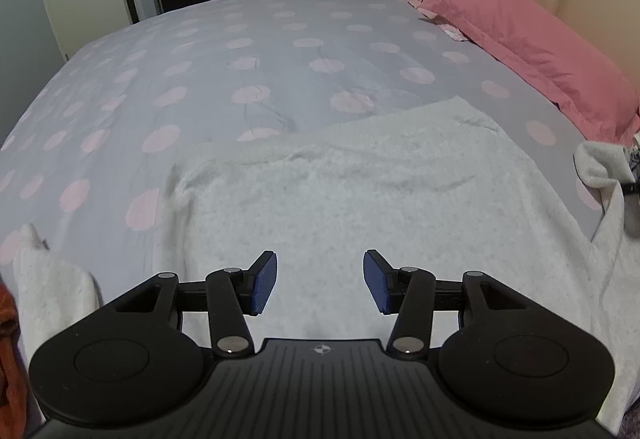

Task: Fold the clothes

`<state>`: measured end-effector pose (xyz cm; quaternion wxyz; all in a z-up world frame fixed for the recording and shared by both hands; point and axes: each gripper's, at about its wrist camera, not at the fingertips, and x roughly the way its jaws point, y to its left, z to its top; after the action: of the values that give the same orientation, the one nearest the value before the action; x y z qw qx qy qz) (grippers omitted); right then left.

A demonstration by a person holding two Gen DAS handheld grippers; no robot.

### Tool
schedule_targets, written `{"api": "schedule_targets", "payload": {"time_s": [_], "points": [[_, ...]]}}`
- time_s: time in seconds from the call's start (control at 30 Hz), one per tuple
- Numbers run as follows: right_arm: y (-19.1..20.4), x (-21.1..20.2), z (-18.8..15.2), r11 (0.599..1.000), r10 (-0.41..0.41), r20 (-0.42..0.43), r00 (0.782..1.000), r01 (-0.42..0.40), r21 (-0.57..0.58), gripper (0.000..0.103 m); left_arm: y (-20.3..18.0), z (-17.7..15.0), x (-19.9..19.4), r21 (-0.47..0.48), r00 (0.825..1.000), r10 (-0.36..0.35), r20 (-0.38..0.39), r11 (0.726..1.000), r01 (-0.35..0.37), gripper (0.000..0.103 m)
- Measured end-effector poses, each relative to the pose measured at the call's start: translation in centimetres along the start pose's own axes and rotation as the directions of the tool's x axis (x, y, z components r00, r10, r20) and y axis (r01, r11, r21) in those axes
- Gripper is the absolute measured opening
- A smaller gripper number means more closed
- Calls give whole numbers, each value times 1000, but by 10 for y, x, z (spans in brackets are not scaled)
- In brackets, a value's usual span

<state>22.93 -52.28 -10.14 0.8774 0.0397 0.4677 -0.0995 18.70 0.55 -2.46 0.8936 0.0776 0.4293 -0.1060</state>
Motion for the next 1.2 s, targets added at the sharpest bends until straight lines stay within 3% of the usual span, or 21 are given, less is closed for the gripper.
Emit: {"api": "schedule_targets", "payload": {"time_s": [0.3,0.5,0.6,0.7,0.77,0.87,1.03,1.13,1.2], "points": [[14,-66,4,999,44,120,992,-45,11,7,-13,-14,-24,9,1000,-21,-5,1000,21,46],[61,-141,-11,990,138,254,957,-132,-41,7,-17,-20,-32,7,998,-66,-1,998,66,46],[99,-174,-30,978,187,317,930,-148,-144,7,-18,-26,-32,14,997,-73,-6,997,73,46],[146,-196,-62,940,247,334,909,-142,-309,7,-20,-32,-28,19,996,-82,-35,996,82,47],[177,-200,-87,900,292,305,906,-153,-407,7,-22,-38,-25,24,995,-86,-53,996,88,47],[219,-186,-126,827,349,190,918,-207,-523,7,-26,-47,-20,26,992,-92,-83,995,95,47],[258,-150,-170,719,366,13,931,-273,-640,7,-37,-60,-16,41,985,-123,-120,991,129,47],[262,-139,-181,693,363,-52,930,-307,-652,9,-48,-64,-12,74,981,-136,-141,986,147,47],[260,-138,-182,686,378,-87,922,-342,-642,18,-55,-65,-8,94,978,-144,-152,983,160,47]]}}
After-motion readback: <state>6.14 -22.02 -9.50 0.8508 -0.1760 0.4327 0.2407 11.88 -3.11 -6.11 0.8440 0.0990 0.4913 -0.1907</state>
